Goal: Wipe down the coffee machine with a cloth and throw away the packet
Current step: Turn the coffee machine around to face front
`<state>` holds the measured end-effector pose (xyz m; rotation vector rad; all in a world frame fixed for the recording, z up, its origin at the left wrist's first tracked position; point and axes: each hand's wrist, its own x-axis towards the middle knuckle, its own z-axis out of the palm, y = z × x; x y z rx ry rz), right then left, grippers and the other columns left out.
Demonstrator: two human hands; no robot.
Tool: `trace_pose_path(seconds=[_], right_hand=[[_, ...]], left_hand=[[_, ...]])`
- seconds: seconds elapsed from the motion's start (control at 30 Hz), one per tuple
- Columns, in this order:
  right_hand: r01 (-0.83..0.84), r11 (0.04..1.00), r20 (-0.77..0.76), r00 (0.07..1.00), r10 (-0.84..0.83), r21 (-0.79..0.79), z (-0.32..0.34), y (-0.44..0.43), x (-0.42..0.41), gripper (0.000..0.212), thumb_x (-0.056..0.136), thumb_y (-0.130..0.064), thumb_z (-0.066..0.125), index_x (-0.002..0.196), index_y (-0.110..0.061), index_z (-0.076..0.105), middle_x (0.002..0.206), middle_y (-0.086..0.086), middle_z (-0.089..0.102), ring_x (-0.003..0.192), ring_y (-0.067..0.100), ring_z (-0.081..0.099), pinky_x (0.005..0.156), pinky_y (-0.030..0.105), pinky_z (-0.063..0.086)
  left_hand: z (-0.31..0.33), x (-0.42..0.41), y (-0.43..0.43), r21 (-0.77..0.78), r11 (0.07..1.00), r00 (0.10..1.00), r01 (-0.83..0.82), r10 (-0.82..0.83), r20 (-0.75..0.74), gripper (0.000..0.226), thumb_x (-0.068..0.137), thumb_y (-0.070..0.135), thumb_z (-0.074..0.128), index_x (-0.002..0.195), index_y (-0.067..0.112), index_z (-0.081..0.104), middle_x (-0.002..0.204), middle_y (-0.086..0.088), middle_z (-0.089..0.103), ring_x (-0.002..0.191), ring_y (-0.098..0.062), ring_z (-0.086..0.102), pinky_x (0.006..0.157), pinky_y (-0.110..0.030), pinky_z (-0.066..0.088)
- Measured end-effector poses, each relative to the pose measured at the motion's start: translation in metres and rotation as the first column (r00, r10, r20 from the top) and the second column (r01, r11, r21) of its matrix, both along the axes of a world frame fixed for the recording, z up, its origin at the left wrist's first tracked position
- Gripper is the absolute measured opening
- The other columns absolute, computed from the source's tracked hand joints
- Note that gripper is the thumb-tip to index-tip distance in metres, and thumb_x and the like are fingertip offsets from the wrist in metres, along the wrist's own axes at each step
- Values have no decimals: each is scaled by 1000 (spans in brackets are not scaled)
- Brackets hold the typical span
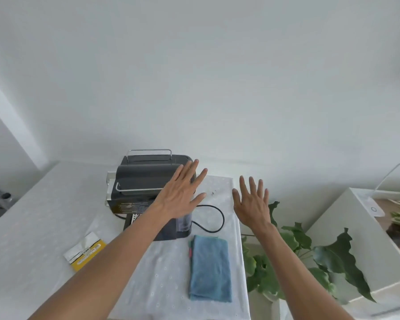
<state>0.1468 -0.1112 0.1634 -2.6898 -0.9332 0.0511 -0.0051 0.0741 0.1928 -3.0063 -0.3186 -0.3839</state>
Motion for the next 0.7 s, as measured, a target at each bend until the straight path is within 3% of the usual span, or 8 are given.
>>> trace_pose_path(seconds=[0.17, 0.3, 0.4, 0.5, 0.57, 0.6, 0.67, 0.7], right_hand=[[59, 997, 8, 998, -60, 46, 38, 47, -20, 68, 105, -52, 21, 162, -20, 2, 168, 14, 8, 155, 36, -8, 125, 54, -3], [183, 964, -108, 981, -164, 192, 41, 96, -71, 74, 104, -51, 28, 161, -13, 0, 165, 18, 17, 154, 41, -4, 123, 56, 0], [267, 928, -207, 954, -217, 258, 31, 132, -127, 79, 103, -54, 34, 161, -12, 2, 159, 19, 28, 152, 40, 13, 122, 53, 13], [392, 874, -232, 914, -333, 287, 27, 167, -171, 81, 101, -56, 38, 161, -10, 7, 144, 14, 44, 135, 34, 37, 110, 46, 31], [433, 866, -240, 894, -378, 250, 26, 188, -189, 82, 102, -54, 37, 161, -8, 5, 123, 8, 60, 118, 29, 51, 103, 44, 34], [437, 871, -256, 889, -380, 225, 25, 197, -196, 81, 103, -52, 37, 160, -7, 3, 101, 3, 66, 101, 26, 58, 100, 42, 37], [474, 846, -322, 863, -390, 246, 21, 214, -209, 79, 104, -45, 39, 160, -6, -1, 63, -7, 55, 66, 19, 53, 88, 37, 45], [507, 811, -354, 845, -400, 294, 19, 222, -213, 78, 104, -40, 40, 160, -6, -2, 56, -7, 50, 57, 16, 49, 75, 33, 46]], left_hand=[[26, 0, 63, -49, 996, 996, -75, 72, -53, 75, 95, 64, 14, 157, 26, -9, 162, -17, -18, 152, -31, -8, 125, -45, 2], [26, -12, 130, -54, 985, 977, -161, 152, -150, 77, 97, 63, 19, 156, 25, -12, 159, -19, -27, 151, -35, -14, 124, -47, 0], [24, -15, 178, -84, 984, 961, -157, 133, -242, 76, 100, 59, 25, 156, 25, -12, 159, -17, -28, 151, -35, -15, 124, -47, -3], [23, -11, 219, -104, 991, 943, -81, 43, -330, 72, 101, 55, 26, 157, 24, -8, 163, -15, -19, 152, -34, -10, 124, -46, -1], [21, -7, 235, -87, 996, 914, 11, -46, -404, 67, 103, 50, 25, 158, 23, -3, 165, -15, -3, 152, -34, 3, 124, -45, 7], [20, -6, 239, -95, 994, 902, 51, -87, -423, 64, 104, 47, 25, 158, 23, -1, 164, -15, 9, 150, -34, 15, 122, -44, 16], [20, -4, 246, -115, 986, 901, 122, -158, -404, 60, 105, 41, 27, 158, 23, 5, 154, -13, 33, 136, -32, 39, 110, -41, 37], [20, -2, 248, -104, 981, 907, 163, -190, -375, 58, 106, 38, 27, 158, 23, 7, 145, -12, 41, 126, -30, 46, 102, -40, 43]])
